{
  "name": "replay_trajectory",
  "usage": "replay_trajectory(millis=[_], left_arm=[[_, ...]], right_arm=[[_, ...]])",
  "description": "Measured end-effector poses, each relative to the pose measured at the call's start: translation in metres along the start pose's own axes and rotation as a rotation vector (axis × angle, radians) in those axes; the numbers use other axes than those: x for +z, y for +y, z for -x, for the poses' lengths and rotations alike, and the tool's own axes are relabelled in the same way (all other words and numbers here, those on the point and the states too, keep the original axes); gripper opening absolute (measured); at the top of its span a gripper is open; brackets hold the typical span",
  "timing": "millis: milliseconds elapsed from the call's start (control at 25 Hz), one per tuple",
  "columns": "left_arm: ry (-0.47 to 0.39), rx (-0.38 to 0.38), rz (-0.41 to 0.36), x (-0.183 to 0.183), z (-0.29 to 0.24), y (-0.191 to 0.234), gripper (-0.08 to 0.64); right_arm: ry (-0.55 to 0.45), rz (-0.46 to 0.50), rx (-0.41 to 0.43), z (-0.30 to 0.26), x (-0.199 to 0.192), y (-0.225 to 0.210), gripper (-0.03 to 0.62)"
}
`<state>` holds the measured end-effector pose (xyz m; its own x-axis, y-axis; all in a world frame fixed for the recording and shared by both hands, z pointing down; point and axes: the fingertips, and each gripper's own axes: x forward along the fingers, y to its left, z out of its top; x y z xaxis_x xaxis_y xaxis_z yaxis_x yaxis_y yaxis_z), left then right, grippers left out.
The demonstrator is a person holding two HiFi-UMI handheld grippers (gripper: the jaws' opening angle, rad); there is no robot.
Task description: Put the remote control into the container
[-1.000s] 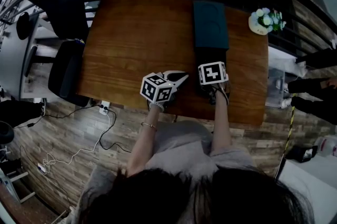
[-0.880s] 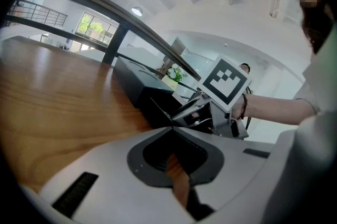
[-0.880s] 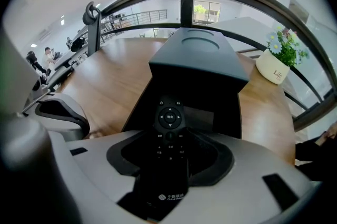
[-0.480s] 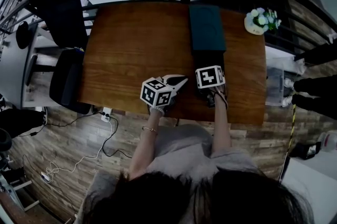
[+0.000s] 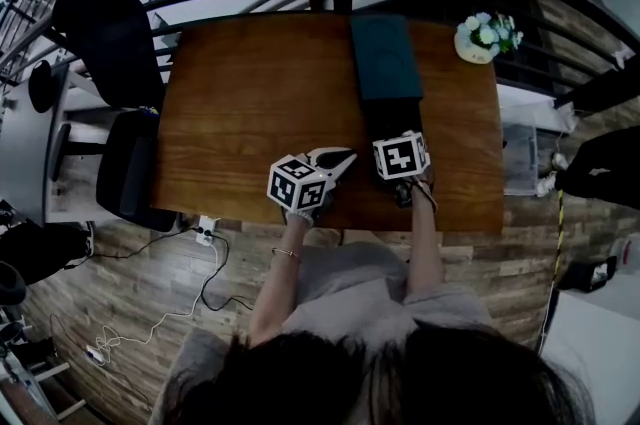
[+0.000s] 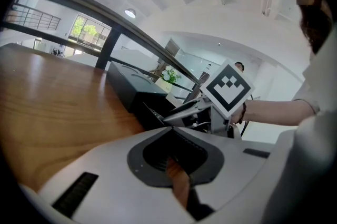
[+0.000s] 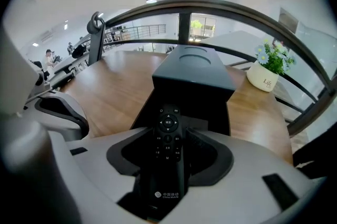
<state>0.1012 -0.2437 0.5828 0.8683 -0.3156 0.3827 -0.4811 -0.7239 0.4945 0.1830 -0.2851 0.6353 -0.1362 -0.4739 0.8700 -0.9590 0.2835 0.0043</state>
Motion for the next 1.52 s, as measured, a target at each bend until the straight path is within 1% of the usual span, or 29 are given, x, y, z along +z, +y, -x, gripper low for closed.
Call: replay_trajectory(millis=[160, 280, 440, 600, 760, 880, 1080, 1320, 1520], left_arm=[[-0.019, -0.005, -0.023, 0.007, 0.002, -0.004, 0.003], [-0.021, -0.020, -0.039, 0.009, 0.002, -0.008, 0.003], [-0.017, -0.046, -0.050, 0.007, 0.003, -0.016, 0.003], [-0.021, -0.070, -0.069, 0.008, 0.006, -0.023, 0.003], [-0.028, -0.092, -0.094, 0.010, 0.013, -0.029, 0.003], [-0.031, -0.106, -0.113, 0.011, 0.019, -0.031, 0.003], [-0.042, -0.126, -0.153, 0.015, 0.029, -0.034, 0.003], [-0.077, -0.165, -0.223, 0.032, 0.041, -0.048, 0.003], [-0.095, -0.199, -0.261, 0.040, 0.046, -0.056, 0.003]], right_arm=[[-0.096, -0.017, 0.025, 0.008, 0.010, 0.003, 0.202], [-0.164, -0.006, 0.042, 0.016, 0.019, 0.006, 0.202], [-0.196, -0.018, 0.072, 0.025, 0.016, 0.012, 0.195], [-0.232, -0.028, 0.082, 0.033, 0.012, 0.019, 0.124], [-0.279, -0.042, 0.093, 0.046, 0.010, 0.028, 0.071], [-0.321, -0.063, 0.110, 0.055, 0.009, 0.036, 0.048], [-0.417, -0.114, 0.160, 0.072, 0.015, 0.051, 0.035], [-0.550, -0.148, 0.205, 0.104, 0.029, 0.058, 0.029], [-0.618, -0.138, 0.215, 0.123, 0.037, 0.060, 0.029]])
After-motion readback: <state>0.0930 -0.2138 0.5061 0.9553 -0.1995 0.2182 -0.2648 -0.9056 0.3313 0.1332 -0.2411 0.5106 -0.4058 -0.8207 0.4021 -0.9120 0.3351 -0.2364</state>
